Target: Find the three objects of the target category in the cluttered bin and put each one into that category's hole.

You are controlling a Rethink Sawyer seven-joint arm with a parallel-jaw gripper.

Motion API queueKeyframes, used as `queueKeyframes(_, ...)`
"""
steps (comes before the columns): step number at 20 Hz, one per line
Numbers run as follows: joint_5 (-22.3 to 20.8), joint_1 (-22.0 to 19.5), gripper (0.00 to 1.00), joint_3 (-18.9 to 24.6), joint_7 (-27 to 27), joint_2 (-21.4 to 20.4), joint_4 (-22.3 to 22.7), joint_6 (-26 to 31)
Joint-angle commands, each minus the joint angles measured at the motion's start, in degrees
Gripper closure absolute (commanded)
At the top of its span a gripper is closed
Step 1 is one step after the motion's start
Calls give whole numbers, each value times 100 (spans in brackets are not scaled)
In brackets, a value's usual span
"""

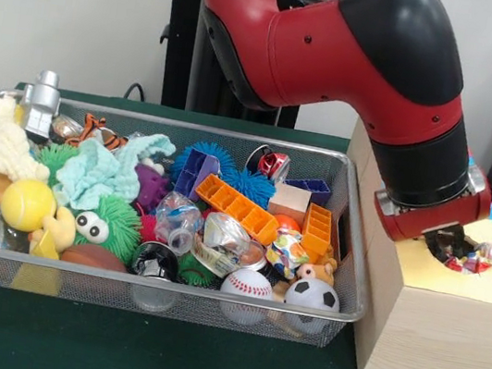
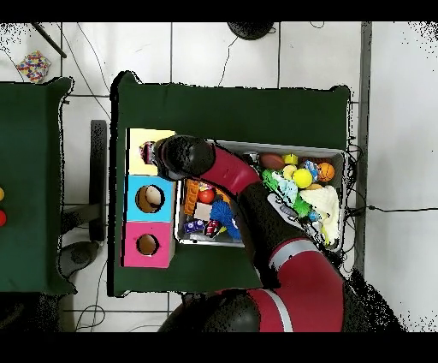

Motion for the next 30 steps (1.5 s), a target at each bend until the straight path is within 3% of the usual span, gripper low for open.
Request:
queueKeyframes(1,-263,-12,100,-314,771,-86,65,134)
queueKeyframes(13,-221,-99,100,-159,710,-70,72,5)
queueKeyframes(19,-62,-278,100,77,788,-165,360,-75)
queueKeyframes(30,80,-354,100,174,879,-299,528,281)
